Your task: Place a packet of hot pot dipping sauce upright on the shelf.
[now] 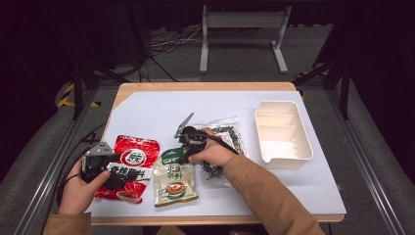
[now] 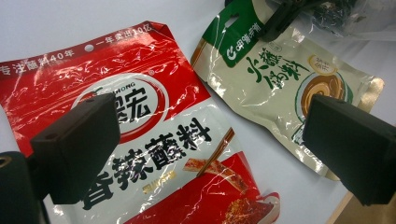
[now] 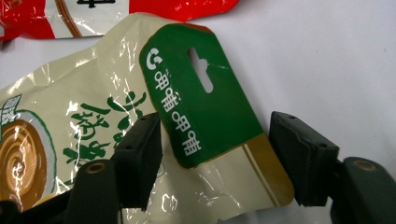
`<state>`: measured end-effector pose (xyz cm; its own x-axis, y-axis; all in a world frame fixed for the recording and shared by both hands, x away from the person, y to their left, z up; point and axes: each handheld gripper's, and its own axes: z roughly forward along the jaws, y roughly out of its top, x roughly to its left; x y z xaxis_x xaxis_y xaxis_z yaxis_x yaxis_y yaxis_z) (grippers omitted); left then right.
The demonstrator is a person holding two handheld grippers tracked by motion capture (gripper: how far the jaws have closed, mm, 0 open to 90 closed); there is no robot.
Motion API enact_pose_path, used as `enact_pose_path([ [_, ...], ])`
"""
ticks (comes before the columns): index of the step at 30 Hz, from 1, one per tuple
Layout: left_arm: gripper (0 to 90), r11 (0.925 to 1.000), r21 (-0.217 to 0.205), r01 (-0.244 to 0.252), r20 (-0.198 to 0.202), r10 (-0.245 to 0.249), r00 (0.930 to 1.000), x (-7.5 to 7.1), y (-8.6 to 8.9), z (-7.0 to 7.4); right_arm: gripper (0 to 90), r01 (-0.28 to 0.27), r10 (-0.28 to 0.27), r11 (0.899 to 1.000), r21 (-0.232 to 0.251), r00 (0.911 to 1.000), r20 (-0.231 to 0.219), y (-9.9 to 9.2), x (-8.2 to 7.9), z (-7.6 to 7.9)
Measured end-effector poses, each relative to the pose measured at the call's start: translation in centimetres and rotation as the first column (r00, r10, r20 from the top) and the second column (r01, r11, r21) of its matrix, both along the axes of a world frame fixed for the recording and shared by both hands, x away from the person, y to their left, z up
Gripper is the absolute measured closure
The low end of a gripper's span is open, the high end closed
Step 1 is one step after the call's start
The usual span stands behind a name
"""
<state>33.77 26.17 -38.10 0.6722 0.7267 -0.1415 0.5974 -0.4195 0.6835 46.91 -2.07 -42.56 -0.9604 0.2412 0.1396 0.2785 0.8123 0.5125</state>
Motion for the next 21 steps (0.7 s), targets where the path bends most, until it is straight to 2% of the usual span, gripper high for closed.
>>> enact_pose_path([
  [4,4.9,1.0,-0.001,0.002,-0.002,-0.002,1.0,0.1,-0.2,0.0,39.8,-0.024,0.024,1.0,0.004,0.9996,-0.015,0.0,-0.2,0.2],
  [8,4.8,1.0,0.002,0.008,-0.004,-0.008,1.0,0.2,-0.3,0.0,47.3,-0.038,0.038,0.999,-0.001,0.9993,-0.001,-0.1,-0.6,0.7],
  [14,4.8,0.9999,0.004,0.01,-0.008,-0.01,0.9999,0.3,-0.5,-0.1,67.0,-0.064,0.065,0.997,-0.032,0.9978,0.016,-0.4,-1.0,1.2],
  [18,4.7,0.9999,0.005,0.012,-0.008,-0.012,0.9999,0.3,-0.5,-0.1,83.9,-0.074,0.075,0.996,-0.05,0.9967,0.031,-0.7,-1.0,1.3],
  [21,4.7,0.9999,0.004,0.01,-0.008,-0.01,0.9999,0.3,-0.5,-0.1,89.1,-0.094,0.095,0.994,-0.048,0.995,0.029,-0.7,-1.2,1.5],
])
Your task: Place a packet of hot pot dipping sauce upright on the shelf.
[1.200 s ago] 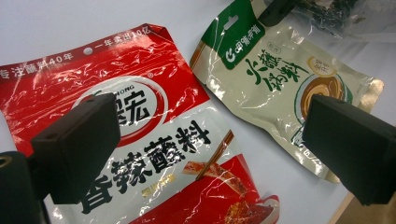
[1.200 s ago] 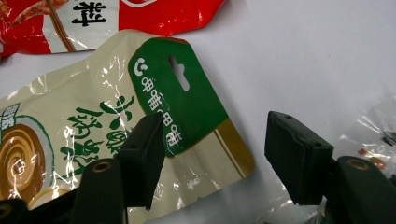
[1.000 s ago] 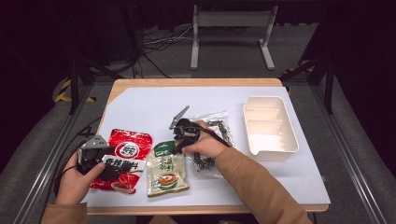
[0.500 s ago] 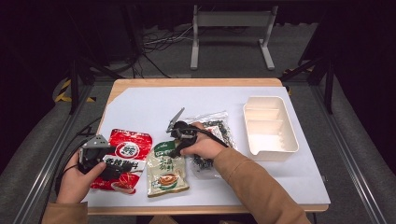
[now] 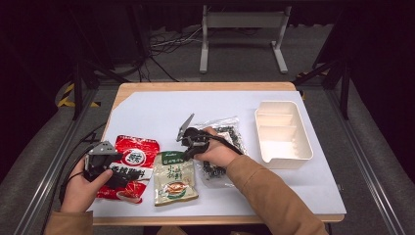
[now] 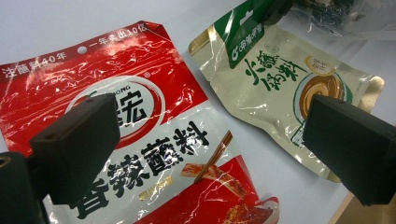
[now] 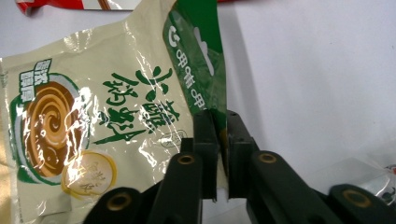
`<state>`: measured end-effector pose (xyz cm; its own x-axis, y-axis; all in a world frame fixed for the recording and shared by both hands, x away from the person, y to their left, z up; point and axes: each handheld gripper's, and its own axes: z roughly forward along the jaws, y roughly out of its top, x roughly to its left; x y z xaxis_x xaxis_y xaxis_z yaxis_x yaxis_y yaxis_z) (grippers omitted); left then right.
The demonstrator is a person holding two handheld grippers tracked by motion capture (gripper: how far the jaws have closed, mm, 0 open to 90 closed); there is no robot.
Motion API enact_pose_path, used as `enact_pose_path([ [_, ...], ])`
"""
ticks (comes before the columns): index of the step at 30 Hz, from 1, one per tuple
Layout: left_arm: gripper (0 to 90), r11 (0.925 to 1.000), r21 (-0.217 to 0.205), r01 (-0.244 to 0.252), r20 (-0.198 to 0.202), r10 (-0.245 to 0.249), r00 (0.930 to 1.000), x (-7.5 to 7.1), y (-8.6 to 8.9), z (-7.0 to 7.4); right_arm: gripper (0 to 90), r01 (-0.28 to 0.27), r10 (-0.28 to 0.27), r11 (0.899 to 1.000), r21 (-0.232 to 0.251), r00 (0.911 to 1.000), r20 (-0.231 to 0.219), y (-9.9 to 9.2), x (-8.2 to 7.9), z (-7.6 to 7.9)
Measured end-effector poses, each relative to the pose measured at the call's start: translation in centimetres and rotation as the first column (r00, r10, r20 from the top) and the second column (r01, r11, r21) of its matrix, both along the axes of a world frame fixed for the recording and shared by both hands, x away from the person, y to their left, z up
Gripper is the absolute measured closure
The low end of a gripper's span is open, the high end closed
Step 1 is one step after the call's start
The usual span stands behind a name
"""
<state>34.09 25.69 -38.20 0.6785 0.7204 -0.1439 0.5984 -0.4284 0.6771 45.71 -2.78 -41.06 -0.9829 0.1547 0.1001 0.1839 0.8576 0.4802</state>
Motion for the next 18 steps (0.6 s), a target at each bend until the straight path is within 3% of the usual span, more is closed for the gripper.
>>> enact_pose_path([
  [6,4.7,1.0,0.0,-0.006,-0.003,0.006,1.0,0.0,0.2,-0.1,89.5,-0.011,0.011,1.0,-0.008,0.9997,0.02,0.0,-0.4,0.6],
  [18,4.4,0.9996,-0.003,-0.027,0.001,0.028,0.9996,0.0,0.5,0.0,89.7,-0.04,0.036,0.998,0.049,0.9972,0.066,-0.9,-1.9,3.6],
])
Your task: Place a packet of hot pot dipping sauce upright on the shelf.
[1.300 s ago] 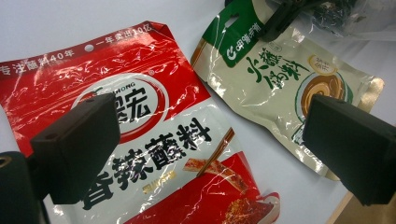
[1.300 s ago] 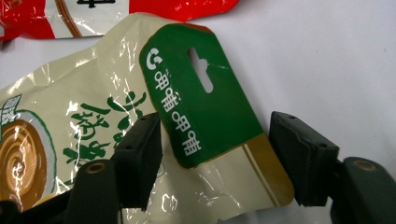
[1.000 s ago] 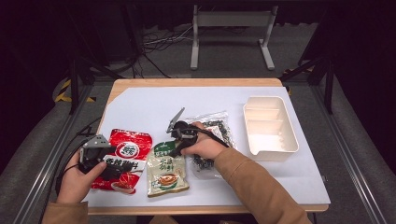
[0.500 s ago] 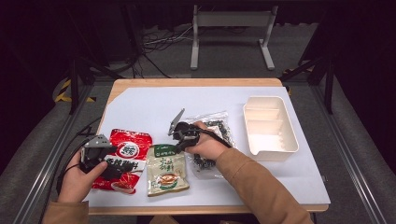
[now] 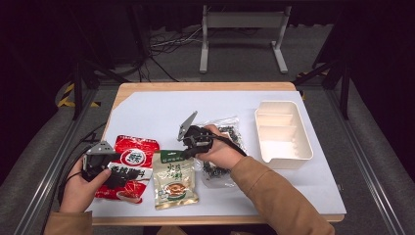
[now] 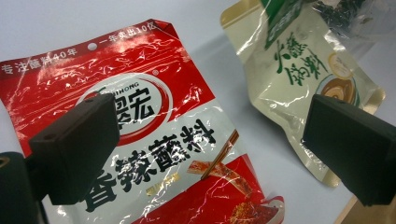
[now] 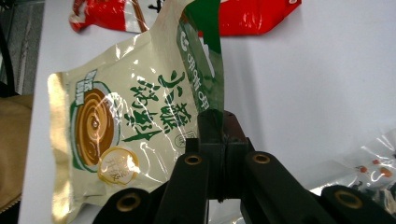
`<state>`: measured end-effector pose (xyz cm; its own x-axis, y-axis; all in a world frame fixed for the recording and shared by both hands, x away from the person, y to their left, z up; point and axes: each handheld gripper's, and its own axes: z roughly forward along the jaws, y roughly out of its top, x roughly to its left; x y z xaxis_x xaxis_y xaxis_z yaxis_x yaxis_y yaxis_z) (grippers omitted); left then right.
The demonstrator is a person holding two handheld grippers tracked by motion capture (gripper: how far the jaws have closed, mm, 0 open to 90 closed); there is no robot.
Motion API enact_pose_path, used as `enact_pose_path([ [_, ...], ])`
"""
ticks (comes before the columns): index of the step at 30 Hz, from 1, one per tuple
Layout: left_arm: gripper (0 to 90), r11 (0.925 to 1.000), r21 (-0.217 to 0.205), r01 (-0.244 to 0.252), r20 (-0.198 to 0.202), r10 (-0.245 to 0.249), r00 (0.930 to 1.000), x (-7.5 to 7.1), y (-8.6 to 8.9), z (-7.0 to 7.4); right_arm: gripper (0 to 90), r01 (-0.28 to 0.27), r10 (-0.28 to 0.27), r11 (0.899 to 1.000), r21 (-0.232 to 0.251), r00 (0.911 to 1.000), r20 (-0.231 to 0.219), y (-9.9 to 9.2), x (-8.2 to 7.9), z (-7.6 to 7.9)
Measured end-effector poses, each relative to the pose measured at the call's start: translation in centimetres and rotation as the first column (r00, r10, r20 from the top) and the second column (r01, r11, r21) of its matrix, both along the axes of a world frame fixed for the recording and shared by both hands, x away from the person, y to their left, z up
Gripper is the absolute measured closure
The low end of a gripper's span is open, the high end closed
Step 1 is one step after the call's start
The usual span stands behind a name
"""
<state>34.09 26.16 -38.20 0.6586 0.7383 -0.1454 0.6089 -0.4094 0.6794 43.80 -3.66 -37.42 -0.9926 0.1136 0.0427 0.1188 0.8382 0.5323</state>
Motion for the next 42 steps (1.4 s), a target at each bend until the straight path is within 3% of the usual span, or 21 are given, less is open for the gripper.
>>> enact_pose_path([
  [23,4.0,0.9999,-0.002,-0.016,0.045,0.016,0.9989,-0.1,0.8,0.2,89.8,-0.054,0.049,0.995,0.087,0.9969,0.061,-1.4,-4.1,6.3],
  [33,4.0,0.9997,-0.014,-0.021,0.048,0.021,0.9986,-0.2,1.0,0.2,89.8,-0.064,0.051,0.993,0.095,0.99,0.131,-1.8,-5.3,8.6],
  [35,4.0,0.9999,-0.016,0.002,0.071,-0.001,0.9975,-0.3,1.0,0.4,89.8,-0.061,0.047,0.993,0.097,0.9891,0.139,-1.9,-5.2,9.0],
  [39,2.6,0.9938,-0.065,0.09,0.101,-0.084,0.9914,-0.9,1.4,0.6,89.8,-0.052,0.034,0.993,0.103,0.9858,0.164,-2.2,-5.3,9.7],
  [42,2.1,0.9926,-0.079,0.092,0.104,-0.083,0.9911,-1.0,1.5,0.7,89.8,-0.054,0.034,0.992,0.111,0.9836,0.177,-2.5,-5.3,10.1],
])
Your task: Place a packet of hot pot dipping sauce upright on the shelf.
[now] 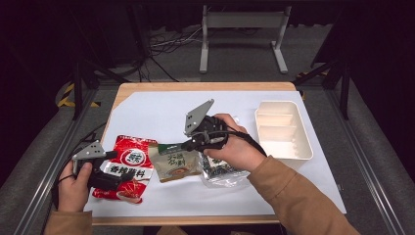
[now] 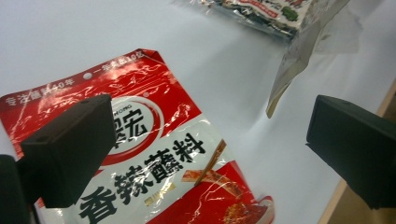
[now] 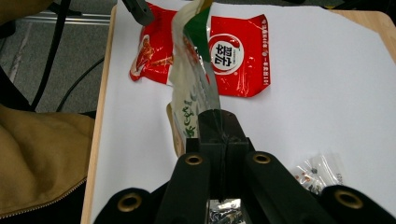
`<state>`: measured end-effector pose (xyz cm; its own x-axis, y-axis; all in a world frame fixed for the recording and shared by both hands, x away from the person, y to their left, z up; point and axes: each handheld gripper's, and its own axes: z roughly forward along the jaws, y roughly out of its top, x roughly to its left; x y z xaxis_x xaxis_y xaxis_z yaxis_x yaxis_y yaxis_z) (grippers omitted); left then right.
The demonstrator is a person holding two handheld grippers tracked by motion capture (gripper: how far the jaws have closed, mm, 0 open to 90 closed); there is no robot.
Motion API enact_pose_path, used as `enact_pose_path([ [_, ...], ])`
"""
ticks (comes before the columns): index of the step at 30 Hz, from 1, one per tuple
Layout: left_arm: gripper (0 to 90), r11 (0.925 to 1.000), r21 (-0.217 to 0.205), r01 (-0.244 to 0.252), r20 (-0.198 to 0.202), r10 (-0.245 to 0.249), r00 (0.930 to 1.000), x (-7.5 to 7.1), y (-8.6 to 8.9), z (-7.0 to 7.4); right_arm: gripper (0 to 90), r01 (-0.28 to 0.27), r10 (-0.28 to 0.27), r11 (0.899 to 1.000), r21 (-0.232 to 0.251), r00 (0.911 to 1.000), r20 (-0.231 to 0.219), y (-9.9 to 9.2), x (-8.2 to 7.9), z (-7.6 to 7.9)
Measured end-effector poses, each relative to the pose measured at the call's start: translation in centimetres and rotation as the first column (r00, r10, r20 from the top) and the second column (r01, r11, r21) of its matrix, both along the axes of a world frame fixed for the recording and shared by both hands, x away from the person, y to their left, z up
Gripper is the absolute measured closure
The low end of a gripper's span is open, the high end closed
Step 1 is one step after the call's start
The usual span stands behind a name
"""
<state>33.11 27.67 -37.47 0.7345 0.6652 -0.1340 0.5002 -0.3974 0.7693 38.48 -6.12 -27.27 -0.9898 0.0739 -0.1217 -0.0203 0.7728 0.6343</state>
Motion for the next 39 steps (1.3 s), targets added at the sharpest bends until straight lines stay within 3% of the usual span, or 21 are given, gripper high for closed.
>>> enact_pose_path([
  [6,2.7,0.9998,0.005,-0.02,0.012,0.02,0.9997,0.1,0.1,0.0,89.8,0.007,-0.006,1.0,-0.004,0.9996,0.026,-0.5,0.0,1.1],
  [17,3.1,0.9995,-0.001,-0.03,0.008,0.03,0.9995,0.1,0.1,0.0,89.8,0.066,-0.066,0.998,0.005,0.9949,0.076,-2.7,0.5,2.9],
  [28,3.1,0.9995,0.007,-0.032,0.005,0.032,0.9995,0.2,0.1,0.0,89.8,0.128,-0.13,0.991,0.025,0.9844,0.118,-5.6,1.2,4.1],
  [39,3.1,0.9994,0.009,-0.034,0.005,0.034,0.9994,0.2,0.1,-0.1,89.8,0.206,-0.207,0.978,0.021,0.9669,0.15,-8.6,2.3,4.4],
])
